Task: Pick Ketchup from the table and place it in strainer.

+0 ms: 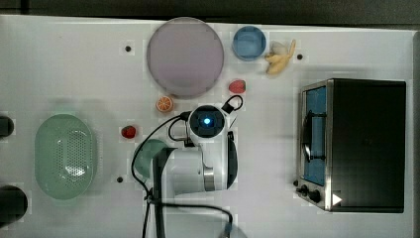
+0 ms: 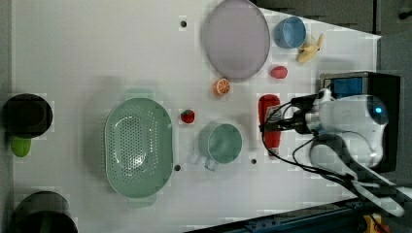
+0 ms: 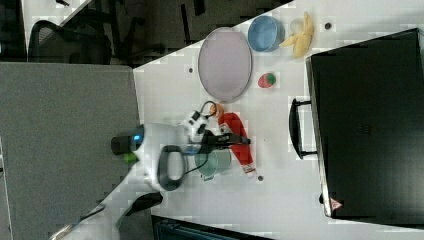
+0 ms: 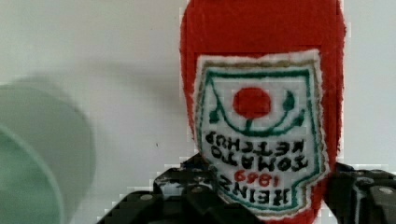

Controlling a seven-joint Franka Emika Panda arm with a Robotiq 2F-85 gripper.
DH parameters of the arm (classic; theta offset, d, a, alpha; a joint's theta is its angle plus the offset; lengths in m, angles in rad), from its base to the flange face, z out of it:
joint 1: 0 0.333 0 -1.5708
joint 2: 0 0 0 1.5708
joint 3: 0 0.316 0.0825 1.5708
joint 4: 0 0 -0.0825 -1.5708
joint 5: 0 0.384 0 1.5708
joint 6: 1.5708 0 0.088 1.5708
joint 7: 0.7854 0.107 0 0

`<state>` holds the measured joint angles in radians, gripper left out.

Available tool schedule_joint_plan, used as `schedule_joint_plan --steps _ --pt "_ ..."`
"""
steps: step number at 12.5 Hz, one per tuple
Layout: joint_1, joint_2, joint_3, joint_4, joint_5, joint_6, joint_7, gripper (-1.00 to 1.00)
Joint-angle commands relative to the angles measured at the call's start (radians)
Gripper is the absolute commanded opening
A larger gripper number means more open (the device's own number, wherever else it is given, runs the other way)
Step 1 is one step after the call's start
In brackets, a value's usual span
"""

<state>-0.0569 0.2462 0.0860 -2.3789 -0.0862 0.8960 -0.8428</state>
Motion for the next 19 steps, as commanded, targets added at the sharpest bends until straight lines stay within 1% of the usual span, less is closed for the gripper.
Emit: schedule_joint_plan --steps 1,3,6,8,10,12,14,15,17,19 --pt "0.001 -0.224 0.035 0.072 0.006 -0.174 -0.005 0.26" --pt "0.014 -0.306 0.075 0.120 0.042 -0.324 0.008 0.26" --pt "0.045 -0.343 0.159 0.199 0.140 -0.424 0.058 0.26" --pt "0.071 -0.334 0.230 0.228 0.183 -0.427 0.179 0.26" --pt "0.094 -0.310 0.306 0.240 0.185 -0.421 0.381 0.26" --pt "0.114 -0.262 0.382 0.241 0.185 -0.382 0.539 0.26" --pt "0.129 -0.182 0.451 0.241 0.185 -0.271 0.648 0.26" --pt "0.135 -0.136 0.477 0.242 0.185 -0.189 0.696 0.26" --pt "0.147 -0.031 0.510 0.242 0.184 -0.023 0.753 0.26" --pt "0.165 0.076 0.514 0.243 0.183 0.098 0.779 0.26"
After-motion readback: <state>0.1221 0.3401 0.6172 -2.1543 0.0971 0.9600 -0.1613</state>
